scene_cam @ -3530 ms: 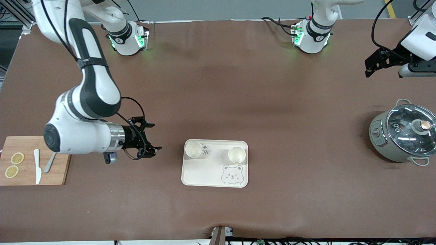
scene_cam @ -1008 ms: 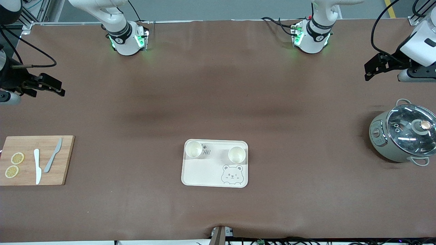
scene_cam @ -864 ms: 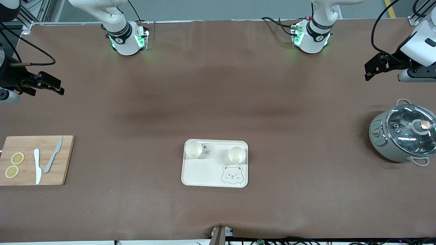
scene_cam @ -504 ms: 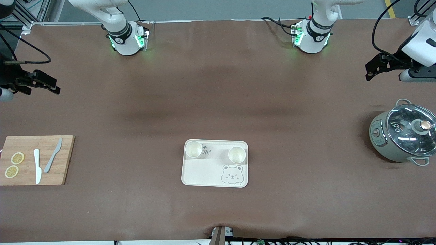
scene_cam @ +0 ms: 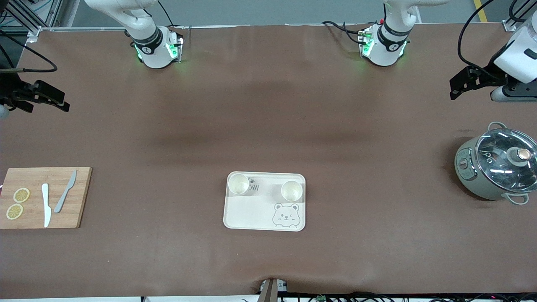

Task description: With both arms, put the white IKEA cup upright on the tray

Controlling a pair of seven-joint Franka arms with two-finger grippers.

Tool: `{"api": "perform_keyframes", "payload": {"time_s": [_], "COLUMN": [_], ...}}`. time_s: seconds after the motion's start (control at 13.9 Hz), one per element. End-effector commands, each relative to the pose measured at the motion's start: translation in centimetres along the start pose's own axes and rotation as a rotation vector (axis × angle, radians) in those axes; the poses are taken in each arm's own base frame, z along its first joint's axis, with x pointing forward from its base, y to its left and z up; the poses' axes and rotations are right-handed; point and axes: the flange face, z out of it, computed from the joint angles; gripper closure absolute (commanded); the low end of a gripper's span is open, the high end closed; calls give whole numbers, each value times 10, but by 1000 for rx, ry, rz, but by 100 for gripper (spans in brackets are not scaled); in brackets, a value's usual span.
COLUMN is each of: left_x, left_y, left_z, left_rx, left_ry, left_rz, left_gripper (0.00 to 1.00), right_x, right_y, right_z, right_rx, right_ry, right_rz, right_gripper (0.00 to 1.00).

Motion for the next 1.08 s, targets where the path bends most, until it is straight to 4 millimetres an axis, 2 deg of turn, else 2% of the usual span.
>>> {"api": "perform_keyframes", "payload": {"time_s": [0.0,0.22,0.58,1.01], "left_x": [2,0,-3,7], "left_y": [1,-10,-16,-18], "left_z": [-2,-2,-10,-17], "left_rx": [1,-7,-9,-8], "left_ry": [-9,-20,-19,-2], "left_rz": [4,-5,-14,-24], "left_gripper": [0,0,0,0], "right_x": [-2,-2,-2,-3], "right_y": [3,5,-1,2], "right_z": [1,5,7,7], "right_rx": [-18,-20,-52,-51], "right_ry": [-8,-14,-20,-23], "right_rz": [-8,-6,-21,-15], "right_gripper": [0,0,0,0]}}
